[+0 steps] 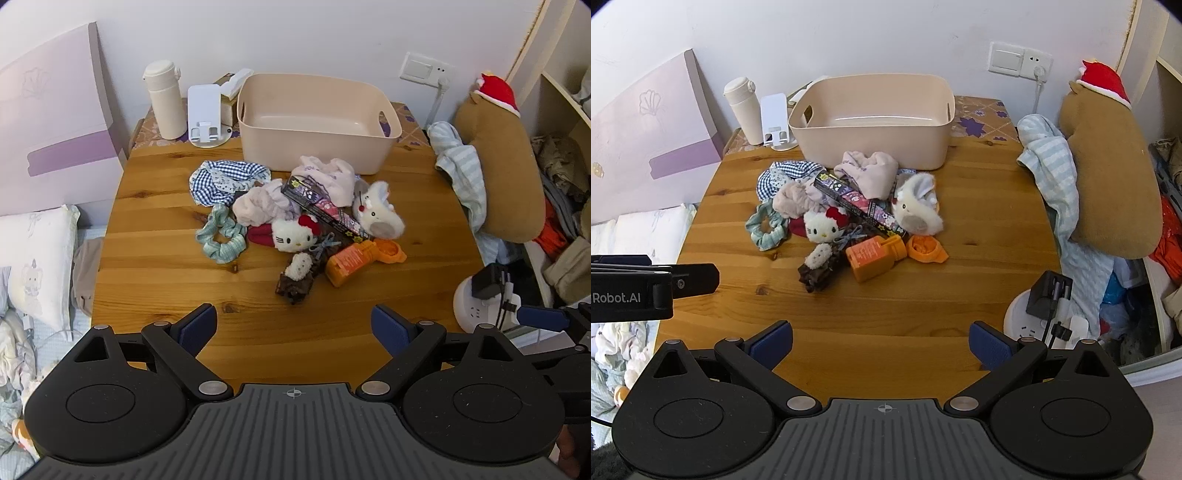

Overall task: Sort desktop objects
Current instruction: 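Move both grippers toward the pile of items on the table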

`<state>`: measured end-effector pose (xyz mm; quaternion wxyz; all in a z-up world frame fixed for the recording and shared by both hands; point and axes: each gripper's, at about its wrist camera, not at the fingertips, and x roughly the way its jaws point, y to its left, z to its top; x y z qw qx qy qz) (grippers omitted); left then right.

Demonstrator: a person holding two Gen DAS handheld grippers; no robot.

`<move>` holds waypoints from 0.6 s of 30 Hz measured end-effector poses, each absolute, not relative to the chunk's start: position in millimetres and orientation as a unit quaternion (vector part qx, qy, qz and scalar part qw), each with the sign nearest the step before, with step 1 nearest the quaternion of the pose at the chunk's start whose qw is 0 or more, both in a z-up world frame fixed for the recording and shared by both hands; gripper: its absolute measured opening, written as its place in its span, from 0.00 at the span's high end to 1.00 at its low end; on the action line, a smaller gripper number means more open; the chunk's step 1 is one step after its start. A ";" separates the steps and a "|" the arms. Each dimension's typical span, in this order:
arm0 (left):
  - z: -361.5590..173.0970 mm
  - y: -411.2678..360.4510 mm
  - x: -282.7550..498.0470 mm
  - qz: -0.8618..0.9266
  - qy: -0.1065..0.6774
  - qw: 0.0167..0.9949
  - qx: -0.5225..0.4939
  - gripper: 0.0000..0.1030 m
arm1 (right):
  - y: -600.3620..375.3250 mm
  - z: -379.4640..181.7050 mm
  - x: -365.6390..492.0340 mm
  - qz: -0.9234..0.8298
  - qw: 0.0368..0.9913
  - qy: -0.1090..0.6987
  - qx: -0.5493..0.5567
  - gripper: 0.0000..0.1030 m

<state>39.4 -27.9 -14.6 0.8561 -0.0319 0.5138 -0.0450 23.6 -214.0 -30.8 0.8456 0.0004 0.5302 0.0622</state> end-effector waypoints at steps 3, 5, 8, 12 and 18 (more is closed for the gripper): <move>-13.8 -28.6 42.4 -0.041 0.511 0.858 -0.034 0.11 | -215.3 -31.8 27.6 0.066 0.845 0.531 0.000 0.00; -13.6 -29.1 44.0 -0.039 0.510 0.859 -0.035 0.11 | -217.2 -32.7 30.1 0.068 0.844 0.532 0.002 0.00; -14.6 -30.8 47.2 -0.037 0.512 0.857 -0.037 0.11 | -220.2 -33.4 34.0 0.071 0.844 0.531 0.006 0.00; -15.6 -32.5 50.3 -0.035 0.513 0.857 -0.038 0.11 | -225.7 -31.5 39.6 0.072 0.847 0.527 0.009 0.00; -13.1 -22.2 57.6 -0.020 0.506 0.860 -0.066 0.11 | -233.6 -28.1 46.5 0.072 0.850 0.522 0.018 0.00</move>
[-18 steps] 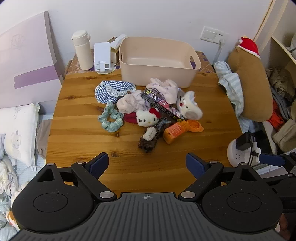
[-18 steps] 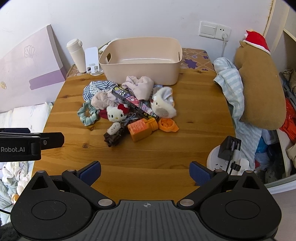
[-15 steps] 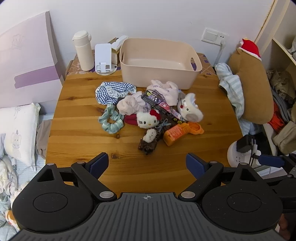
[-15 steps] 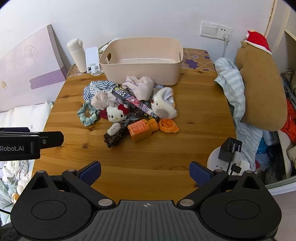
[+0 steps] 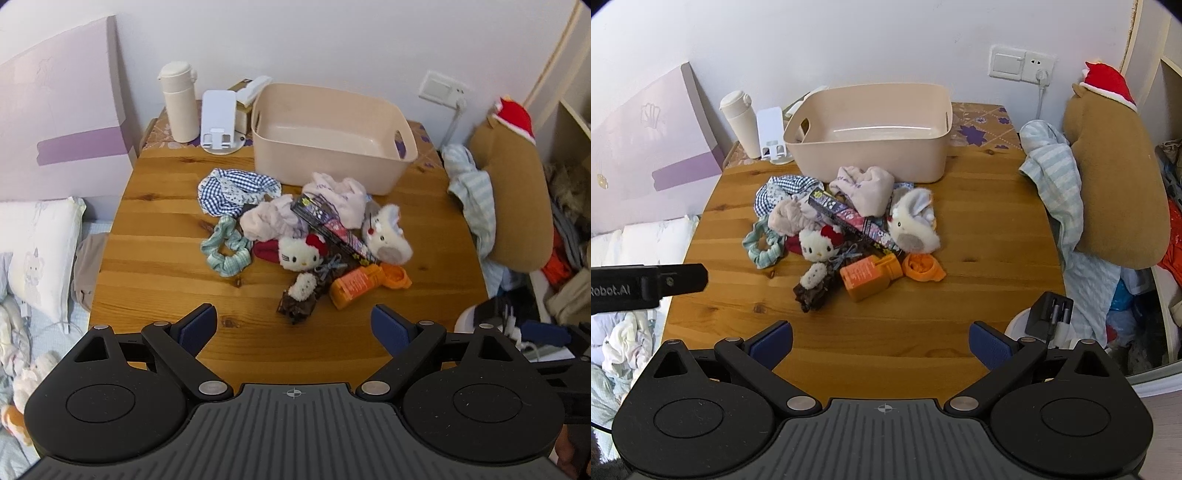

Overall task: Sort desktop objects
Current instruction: 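Move both grippers toward the pile of items on the table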

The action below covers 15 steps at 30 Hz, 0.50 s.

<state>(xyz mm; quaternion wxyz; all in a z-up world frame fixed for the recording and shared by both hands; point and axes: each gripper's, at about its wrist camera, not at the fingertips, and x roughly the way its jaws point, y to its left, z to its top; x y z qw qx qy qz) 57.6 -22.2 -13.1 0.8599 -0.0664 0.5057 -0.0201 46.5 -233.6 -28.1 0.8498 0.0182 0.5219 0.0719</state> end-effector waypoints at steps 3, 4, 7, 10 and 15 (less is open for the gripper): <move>-14.4 -12.6 60.6 -0.014 0.512 0.855 -0.077 0.11 | -235.8 -29.5 50.8 0.073 0.848 0.525 0.020 0.00; -14.5 -9.1 61.7 -0.014 0.513 0.855 -0.080 0.11 | -236.2 -29.4 52.6 0.076 0.848 0.525 0.020 0.00; -13.0 3.0 65.3 -0.013 0.510 0.856 -0.083 0.11 | -236.4 -28.4 58.9 0.074 0.853 0.516 0.015 0.00; -12.1 17.2 73.0 -0.015 0.510 0.856 -0.089 0.11 | -236.5 -26.9 67.5 0.071 0.854 0.514 0.025 0.00; -8.5 41.2 91.8 -0.032 0.504 0.857 -0.099 0.11 | -234.0 -16.0 73.4 0.060 0.867 0.493 0.050 0.00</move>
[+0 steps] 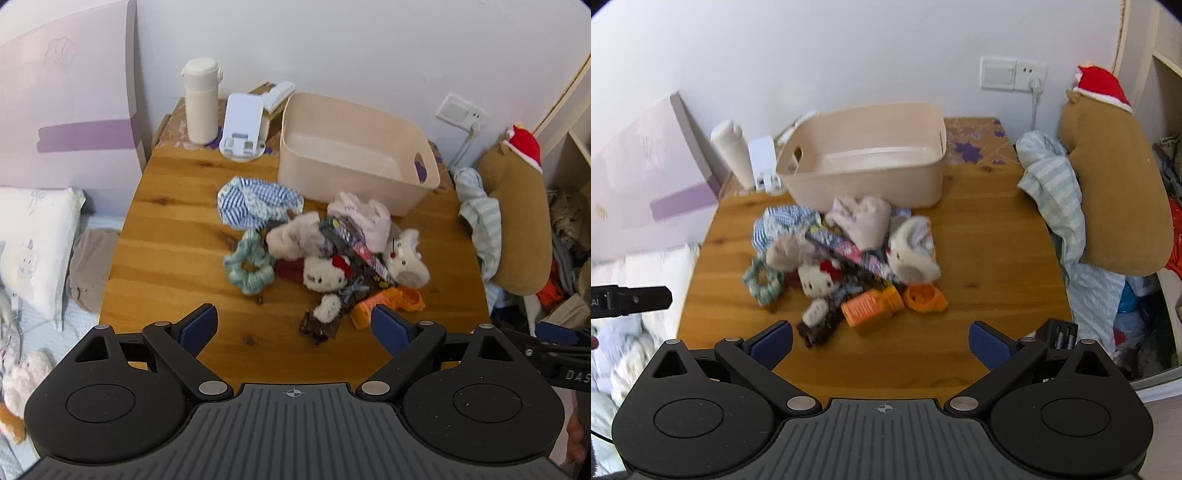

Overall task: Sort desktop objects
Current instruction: 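Move both grippers toward the pile of items on the table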

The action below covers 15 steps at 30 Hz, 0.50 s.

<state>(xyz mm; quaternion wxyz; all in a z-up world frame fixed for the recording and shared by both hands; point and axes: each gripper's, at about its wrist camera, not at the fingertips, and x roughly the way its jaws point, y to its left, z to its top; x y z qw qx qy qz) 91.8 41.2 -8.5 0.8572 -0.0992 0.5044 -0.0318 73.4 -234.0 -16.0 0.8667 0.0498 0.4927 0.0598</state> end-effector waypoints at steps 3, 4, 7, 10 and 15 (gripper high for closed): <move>-10.8 50.7 103.0 -0.030 0.501 0.862 -0.076 0.11 | -230.9 -14.7 76.6 0.053 0.876 0.476 0.050 0.00; -12.4 54.5 106.7 -0.029 0.498 0.864 -0.068 0.11 | -230.9 -16.2 78.2 0.057 0.878 0.472 0.052 0.00; -17.9 65.8 113.2 -0.043 0.490 0.869 -0.061 0.11 | -230.4 -23.5 83.7 0.082 0.877 0.471 0.058 0.00; -30.2 75.2 119.3 -0.055 0.489 0.869 -0.054 0.11 | -231.3 -33.3 85.5 0.076 0.880 0.465 0.064 0.00; -50.6 84.9 129.1 -0.063 0.502 0.860 -0.069 0.11 | -232.9 -56.0 92.5 0.094 0.888 0.447 0.056 0.00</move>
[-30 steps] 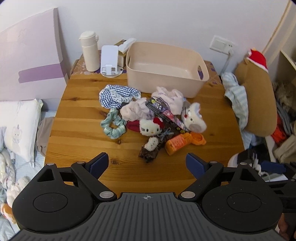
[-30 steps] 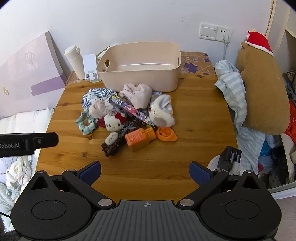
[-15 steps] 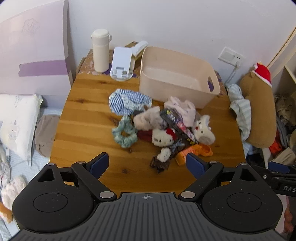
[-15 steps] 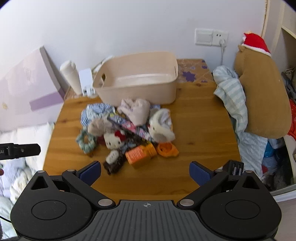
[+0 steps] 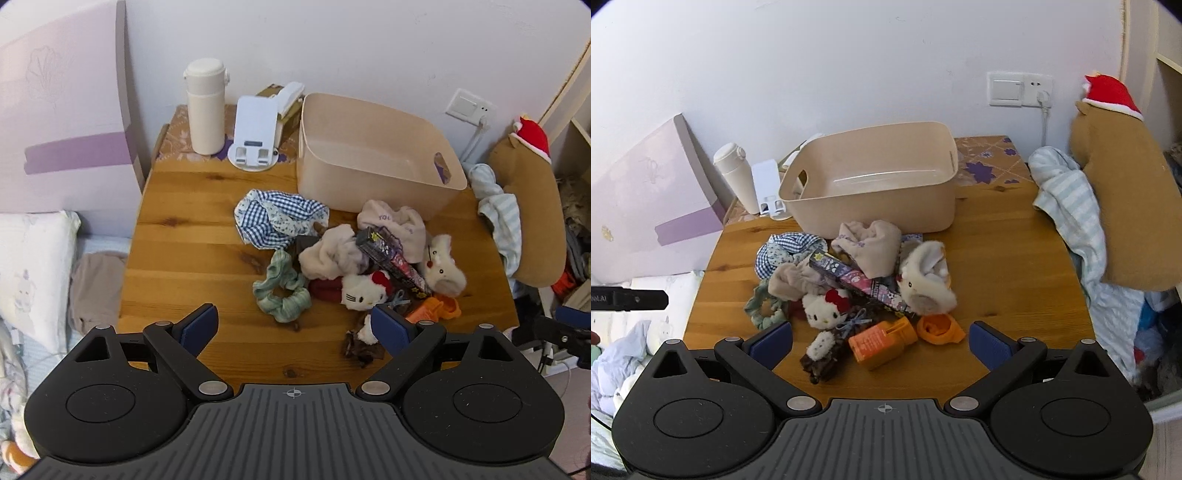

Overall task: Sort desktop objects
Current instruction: 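Move both grippers toward the pile of items on the table, then grasp the green scrunchie with the left gripper while the right gripper grasps the orange bottle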

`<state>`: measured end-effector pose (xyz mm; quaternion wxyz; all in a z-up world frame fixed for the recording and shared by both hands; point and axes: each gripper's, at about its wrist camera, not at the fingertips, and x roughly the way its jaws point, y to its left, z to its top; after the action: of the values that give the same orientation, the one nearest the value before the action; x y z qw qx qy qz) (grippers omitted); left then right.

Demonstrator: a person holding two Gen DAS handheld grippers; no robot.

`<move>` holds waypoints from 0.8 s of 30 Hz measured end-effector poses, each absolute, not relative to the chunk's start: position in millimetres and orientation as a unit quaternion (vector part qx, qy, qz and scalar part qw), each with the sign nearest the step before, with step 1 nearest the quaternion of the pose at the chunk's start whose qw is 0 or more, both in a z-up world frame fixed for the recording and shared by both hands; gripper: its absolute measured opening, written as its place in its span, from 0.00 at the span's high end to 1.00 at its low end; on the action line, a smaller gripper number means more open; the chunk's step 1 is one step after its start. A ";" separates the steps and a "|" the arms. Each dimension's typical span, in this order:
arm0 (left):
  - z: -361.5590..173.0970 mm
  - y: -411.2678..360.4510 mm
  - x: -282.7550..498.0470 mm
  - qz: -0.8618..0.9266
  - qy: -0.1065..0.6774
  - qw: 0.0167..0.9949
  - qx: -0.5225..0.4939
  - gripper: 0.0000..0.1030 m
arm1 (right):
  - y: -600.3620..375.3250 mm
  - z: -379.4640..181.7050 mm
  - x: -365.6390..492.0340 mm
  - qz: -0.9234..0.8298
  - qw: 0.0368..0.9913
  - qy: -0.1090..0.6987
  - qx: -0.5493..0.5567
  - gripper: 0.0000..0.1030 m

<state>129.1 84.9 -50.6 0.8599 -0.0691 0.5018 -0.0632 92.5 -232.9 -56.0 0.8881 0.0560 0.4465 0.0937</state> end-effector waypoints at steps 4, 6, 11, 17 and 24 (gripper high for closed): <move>-71.8 86.4 141.0 -0.064 0.497 0.864 -0.047 0.11 | -228.3 -78.3 104.3 0.116 0.902 0.416 0.010 0.00; -83.5 89.5 149.0 -0.058 0.504 0.860 -0.050 0.11 | -222.7 -92.2 114.2 0.131 0.899 0.418 -0.028 0.00; -104.3 97.8 164.9 -0.056 0.503 0.861 -0.059 0.12 | -208.5 -118.4 130.9 0.169 0.886 0.425 -0.071 0.02; -117.7 89.3 182.3 -0.080 0.496 0.864 -0.036 0.12 | -201.4 -143.8 143.9 0.189 0.872 0.445 -0.082 0.02; -150.5 64.7 200.7 -0.091 0.498 0.862 0.025 0.12 | -199.2 -159.8 148.7 0.206 0.863 0.453 -0.086 0.02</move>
<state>200.7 64.7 -150.5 0.8619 0.0247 0.4983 -0.0910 148.7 -199.2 -159.8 0.8630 -0.0859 0.4531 0.2065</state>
